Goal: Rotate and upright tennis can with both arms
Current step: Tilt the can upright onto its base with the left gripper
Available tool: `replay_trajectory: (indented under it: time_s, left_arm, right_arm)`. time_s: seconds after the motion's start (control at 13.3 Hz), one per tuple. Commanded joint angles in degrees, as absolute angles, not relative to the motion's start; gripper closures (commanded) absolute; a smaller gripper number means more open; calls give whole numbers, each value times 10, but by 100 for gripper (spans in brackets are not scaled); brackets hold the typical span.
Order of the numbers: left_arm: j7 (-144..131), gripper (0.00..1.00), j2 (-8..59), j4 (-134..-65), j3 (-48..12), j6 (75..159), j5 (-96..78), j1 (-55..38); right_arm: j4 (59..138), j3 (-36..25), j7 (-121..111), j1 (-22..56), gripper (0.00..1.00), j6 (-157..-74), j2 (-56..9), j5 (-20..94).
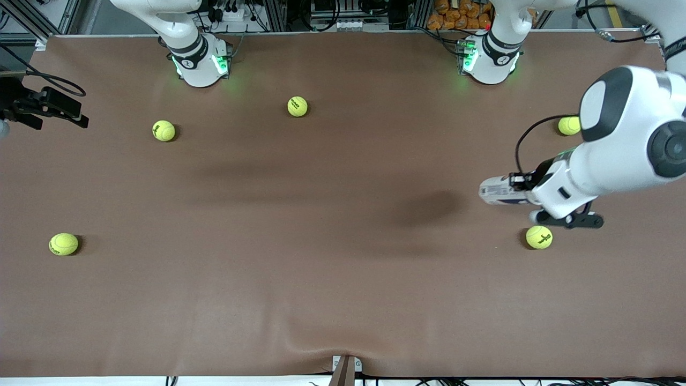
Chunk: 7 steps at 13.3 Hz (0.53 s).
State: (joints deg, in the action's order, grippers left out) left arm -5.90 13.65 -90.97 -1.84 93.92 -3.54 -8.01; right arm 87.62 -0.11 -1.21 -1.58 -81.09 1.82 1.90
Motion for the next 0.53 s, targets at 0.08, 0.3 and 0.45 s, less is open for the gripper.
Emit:
replay_trajectory:
  time_s: [0.08, 0.3, 0.45]
  left_arm:
    - [-36, 100, 23, -1099, -22, 1067, -3, -53]
    - [-36, 100, 27, -1149, -22, 1152, -3, -53]
    - [-37, 100, 37, -1159, -22, 1177, 3, -53]
  right_arm:
    - [887, 7, -2, -26, 0, -836, 34, -19]
    - [881, 5, 30, -29, 0, -831, 34, -9]
    - [881, 6, 47, -28, 0, -830, 34, -9]
